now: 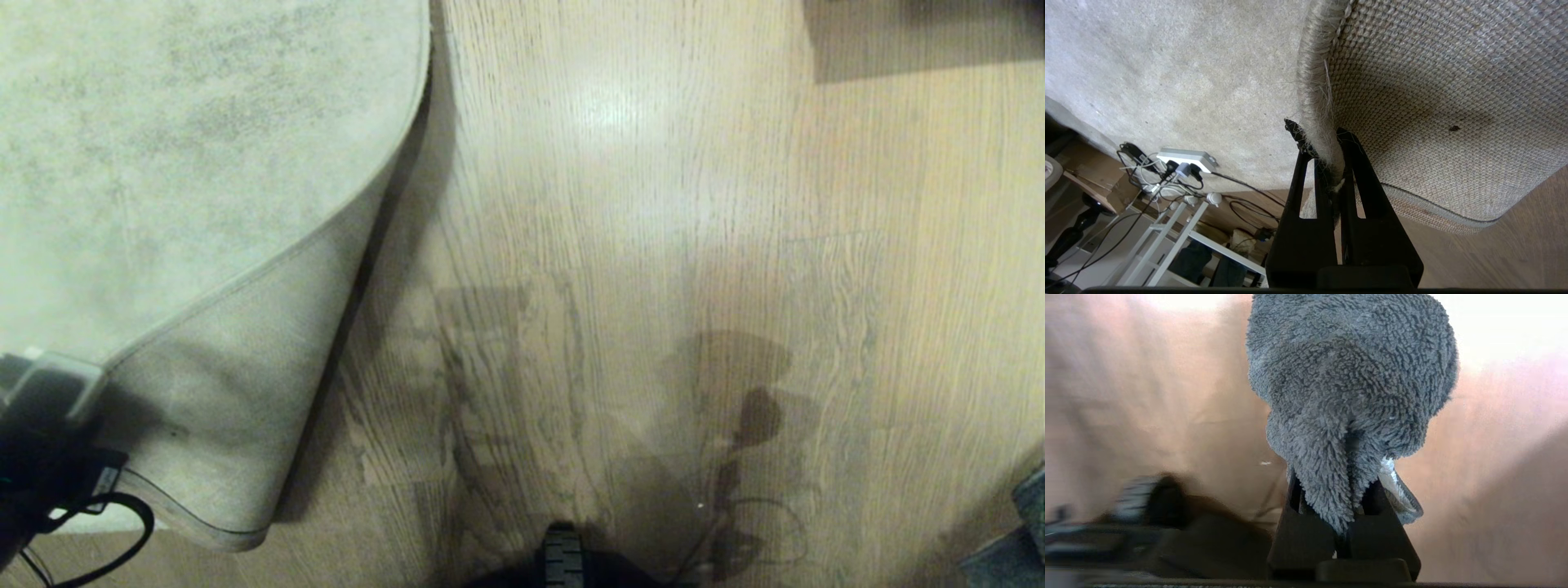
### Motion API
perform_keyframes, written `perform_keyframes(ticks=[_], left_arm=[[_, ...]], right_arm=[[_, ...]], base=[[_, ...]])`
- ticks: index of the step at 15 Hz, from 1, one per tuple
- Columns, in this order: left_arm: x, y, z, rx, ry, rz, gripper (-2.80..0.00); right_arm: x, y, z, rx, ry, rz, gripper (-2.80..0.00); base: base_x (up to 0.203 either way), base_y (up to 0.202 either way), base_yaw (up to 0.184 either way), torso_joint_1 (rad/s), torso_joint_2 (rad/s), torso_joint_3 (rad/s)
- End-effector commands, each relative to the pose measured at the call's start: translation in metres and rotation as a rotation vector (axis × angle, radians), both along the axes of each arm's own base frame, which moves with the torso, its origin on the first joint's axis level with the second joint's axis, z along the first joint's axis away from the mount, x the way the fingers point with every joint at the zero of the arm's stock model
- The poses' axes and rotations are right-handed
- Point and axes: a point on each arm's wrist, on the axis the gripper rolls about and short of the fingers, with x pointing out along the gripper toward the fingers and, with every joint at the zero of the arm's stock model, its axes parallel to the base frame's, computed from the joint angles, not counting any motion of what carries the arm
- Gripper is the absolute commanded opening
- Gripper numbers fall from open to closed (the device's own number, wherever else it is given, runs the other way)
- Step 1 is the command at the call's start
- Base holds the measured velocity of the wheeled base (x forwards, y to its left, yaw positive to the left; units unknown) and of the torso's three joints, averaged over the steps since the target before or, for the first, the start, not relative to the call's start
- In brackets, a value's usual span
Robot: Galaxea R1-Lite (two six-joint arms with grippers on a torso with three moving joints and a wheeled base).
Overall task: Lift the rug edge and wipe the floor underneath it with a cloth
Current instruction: Wipe the floor under the carpet with a rag
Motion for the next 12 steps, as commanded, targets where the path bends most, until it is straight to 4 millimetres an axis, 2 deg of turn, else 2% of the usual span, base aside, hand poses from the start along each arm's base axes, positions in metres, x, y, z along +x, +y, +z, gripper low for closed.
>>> perform_keyframes(ticks=[1, 4, 8, 10, 12], left_arm=[[-0.001, 0.000, 0.002, 0.006, -0.009, 0.000, -2.80], [-0.005, -0.002, 0.000, 0.005, -0.003, -0.002, -2.80], [-0.006, -0.002, -0.002, -0.001, 0.001, 0.001, -2.80], [-0.006, -0.002, -0.002, -0.009, -0.003, 0.004, -2.80], [-0.006, -0.002, -0.001, -0.009, -0.003, 0.004, -2.80]], right_arm=[[0.014, 0.001, 0.022, 0.016, 0.092, 0.065, -2.80], [0.043, 0.004, 0.049, 0.026, 0.168, 0.188, -2.80], [0.101, 0.010, 0.074, -0.072, 0.209, 0.353, -2.80], [0.126, 0.027, 0.088, -0.125, 0.178, 0.503, -2.80], [0.146, 0.056, 0.097, -0.166, 0.164, 0.633, -2.80]], base=[[0.000, 0.000, 0.000, 0.000, 0.00, 0.000], [0.000, 0.000, 0.000, 0.000, 0.00, 0.000], [0.000, 0.000, 0.000, 0.000, 0.00, 0.000], [0.000, 0.000, 0.000, 0.000, 0.00, 0.000], [0.000, 0.000, 0.000, 0.000, 0.00, 0.000]])
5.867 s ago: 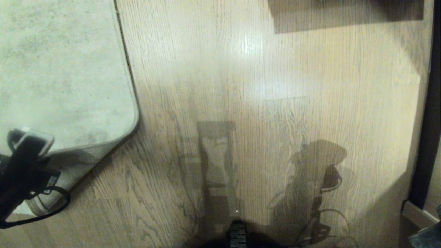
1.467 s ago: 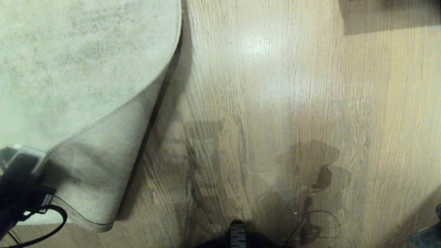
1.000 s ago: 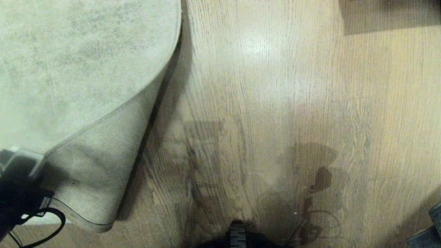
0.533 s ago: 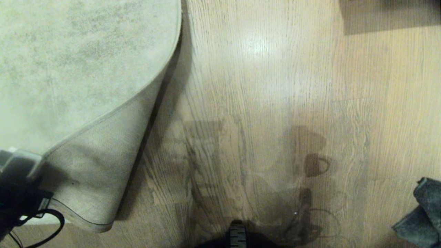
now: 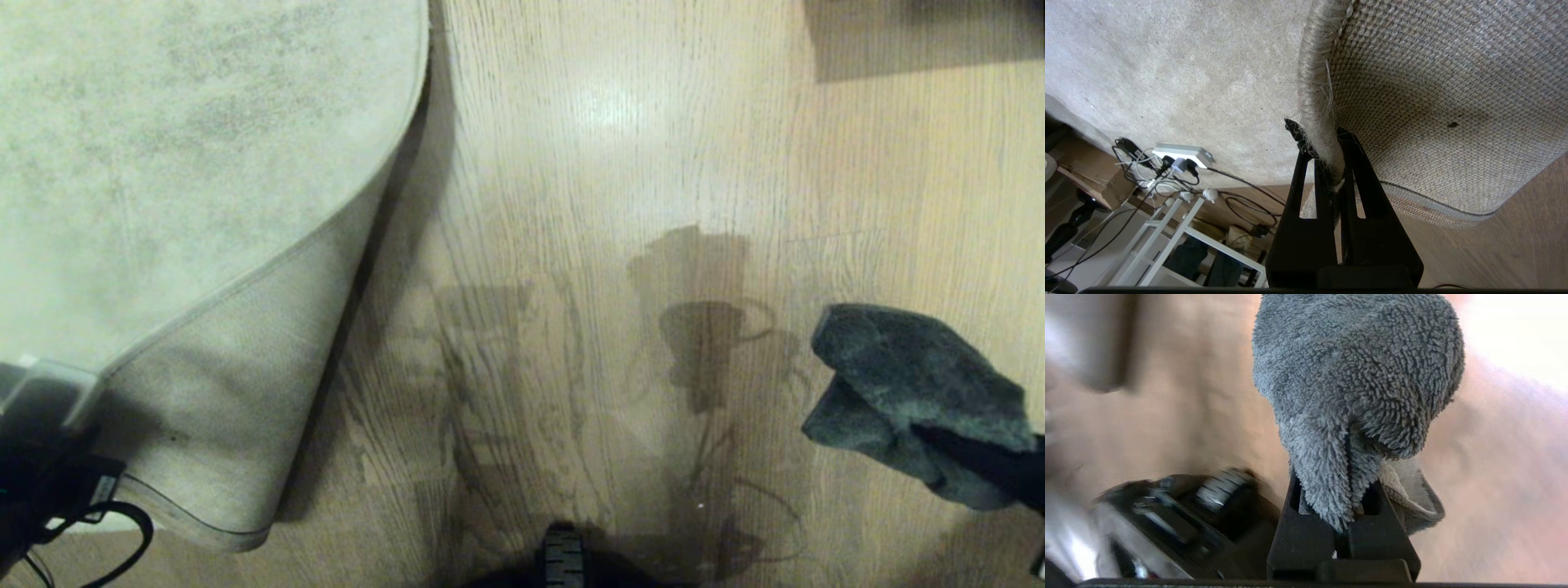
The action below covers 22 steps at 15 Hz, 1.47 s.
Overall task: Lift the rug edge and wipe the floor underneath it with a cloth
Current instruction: Wipe the floor under the carpet with a rag
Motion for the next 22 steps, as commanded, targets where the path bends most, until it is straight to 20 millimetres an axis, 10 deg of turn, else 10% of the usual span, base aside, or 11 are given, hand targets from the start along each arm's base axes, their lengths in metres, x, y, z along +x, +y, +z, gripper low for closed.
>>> perform_keyframes(ticks=[1, 7, 13, 22], left_arm=[[0.000, 0.000, 0.001, 0.005, -0.003, 0.000, -2.80], [0.000, 0.000, 0.001, 0.004, -0.004, 0.003, -2.80], [-0.002, 0.000, -0.002, -0.006, 0.005, 0.006, -2.80], [-0.002, 0.000, -0.004, -0.019, 0.010, 0.020, -2.80]], right_arm=[[0.040, 0.043, -0.003, -0.056, 0.088, 0.149, -2.80], [0.092, 0.193, -0.022, -0.096, 0.021, 0.299, -2.80], [0.091, 0.322, -0.064, -0.033, -0.086, 0.281, -2.80], [0.082, 0.393, -0.135, 0.059, -0.029, 0.236, -2.80]], base=[[0.000, 0.000, 0.000, 0.000, 0.00, 0.000], [0.000, 0.000, 0.000, 0.000, 0.00, 0.000], [0.000, 0.000, 0.000, 0.000, 0.00, 0.000], [0.000, 0.000, 0.000, 0.000, 0.00, 0.000]])
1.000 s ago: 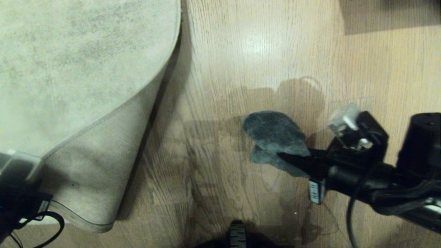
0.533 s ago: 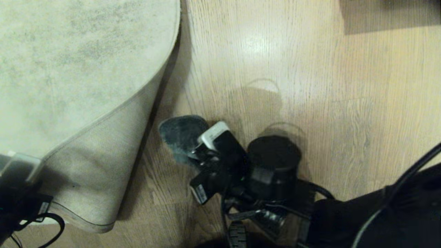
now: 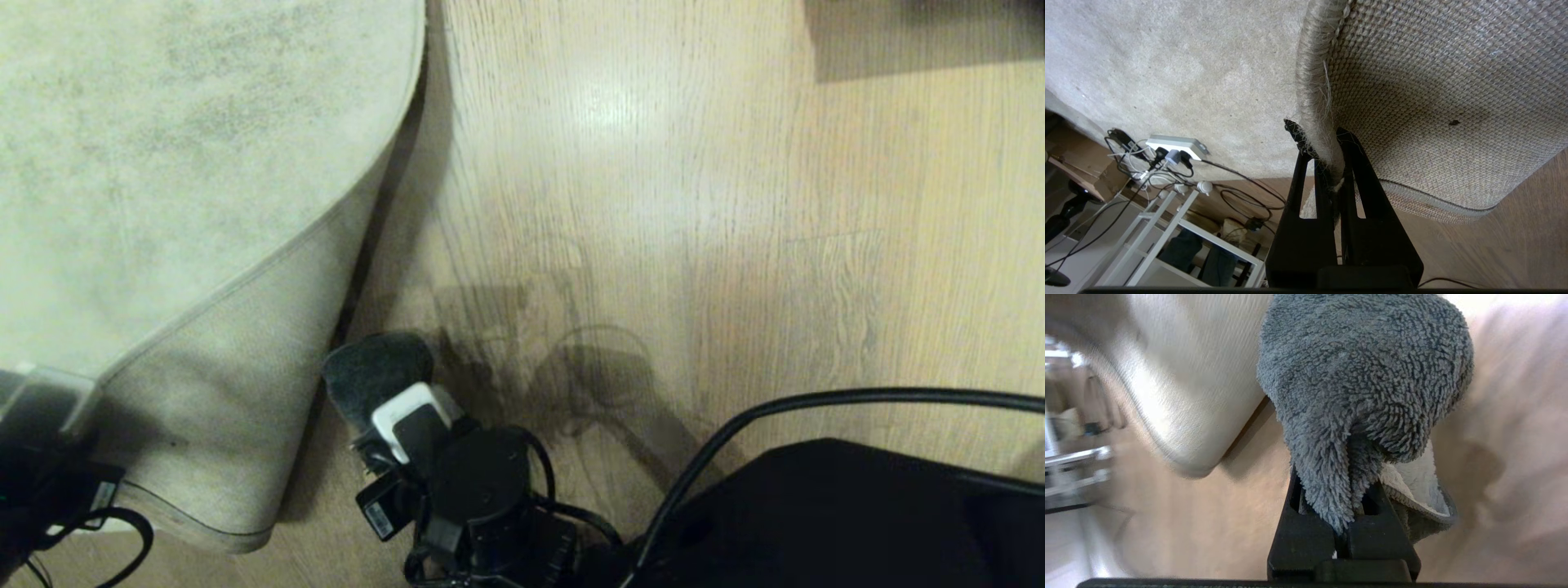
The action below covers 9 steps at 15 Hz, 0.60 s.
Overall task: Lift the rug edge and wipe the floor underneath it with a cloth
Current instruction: Wipe the floor under the carpet with a rag
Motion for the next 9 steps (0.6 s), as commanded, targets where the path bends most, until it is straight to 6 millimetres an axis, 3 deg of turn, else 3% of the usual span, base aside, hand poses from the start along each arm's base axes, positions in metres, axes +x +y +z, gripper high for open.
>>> perform_keyframes(ticks=[1, 9], left_arm=[[0.000, 0.001, 0.000, 0.004, 0.000, 0.002, -2.80], [0.002, 0.001, -0.003, 0.000, 0.016, 0.009, -2.80]], right_arm=[[-0.009, 0.014, -0.037, -0.026, 0.059, 0.025, -2.80], [-0.003, 0.041, -0.088, -0.025, 0.073, 0.031, -2.80]], base=[[0.000, 0.000, 0.000, 0.000, 0.00, 0.000], [0.000, 0.000, 0.000, 0.000, 0.00, 0.000]])
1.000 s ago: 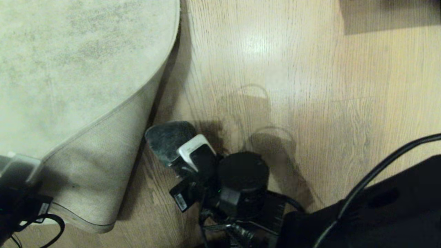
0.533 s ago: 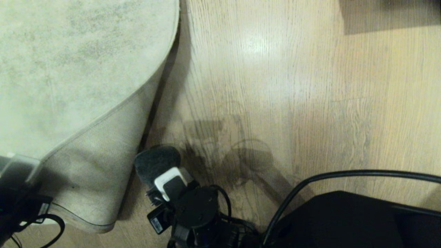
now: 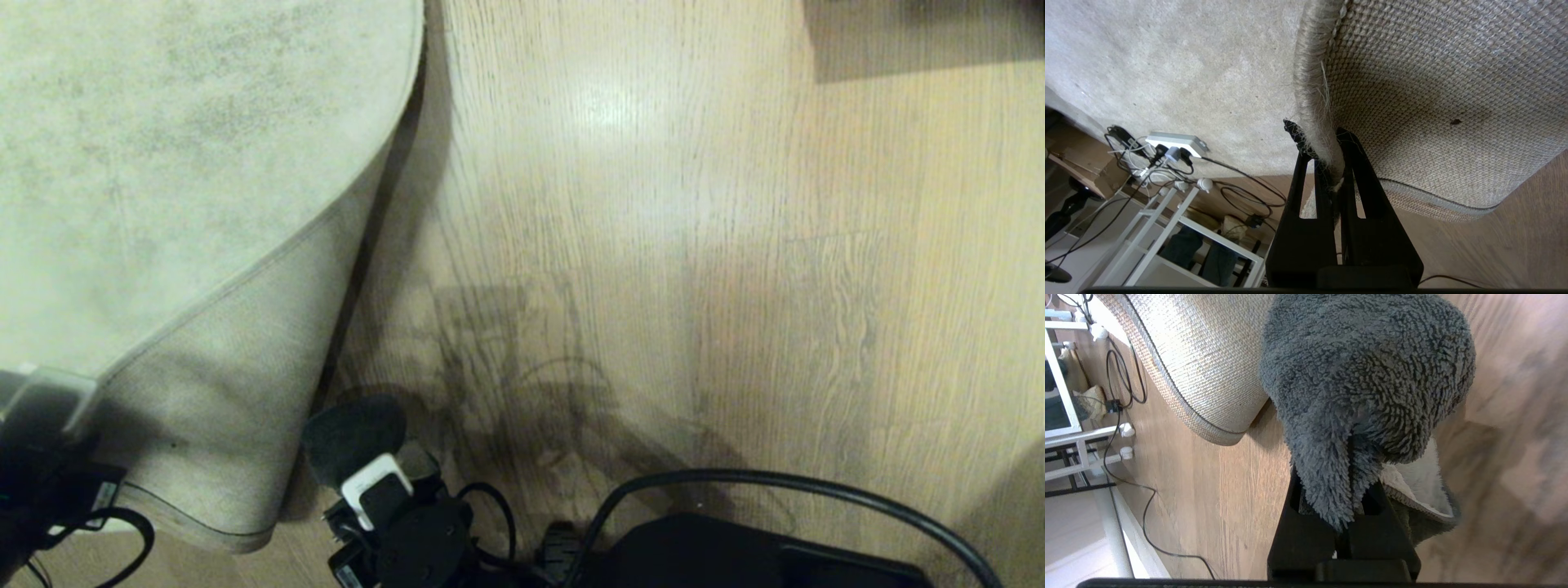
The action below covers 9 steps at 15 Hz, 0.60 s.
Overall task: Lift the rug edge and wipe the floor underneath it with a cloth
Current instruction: Wipe the floor under the carpet with a rag
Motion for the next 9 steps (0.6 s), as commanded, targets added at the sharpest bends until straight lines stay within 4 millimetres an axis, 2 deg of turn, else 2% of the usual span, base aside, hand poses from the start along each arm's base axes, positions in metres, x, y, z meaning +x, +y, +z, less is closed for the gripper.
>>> perform_keyframes(ticks=[1, 6, 9], left_arm=[[0.001, 0.001, -0.001, 0.001, 0.007, 0.001, -2.80], [0.002, 0.001, -0.002, 0.000, 0.014, 0.001, -2.80], [0.003, 0.001, -0.003, -0.002, 0.019, 0.000, -2.80]], right_arm=[[0.006, 0.008, -0.025, -0.001, -0.001, -0.010, -2.80], [0.040, 0.018, -0.037, 0.062, -0.031, -0.067, -2.80], [0.060, 0.011, -0.051, 0.066, -0.040, -0.107, -2.80]], base=[[0.000, 0.000, 0.000, 0.000, 0.00, 0.000], [0.000, 0.000, 0.000, 0.000, 0.00, 0.000], [0.000, 0.000, 0.000, 0.000, 0.00, 0.000]])
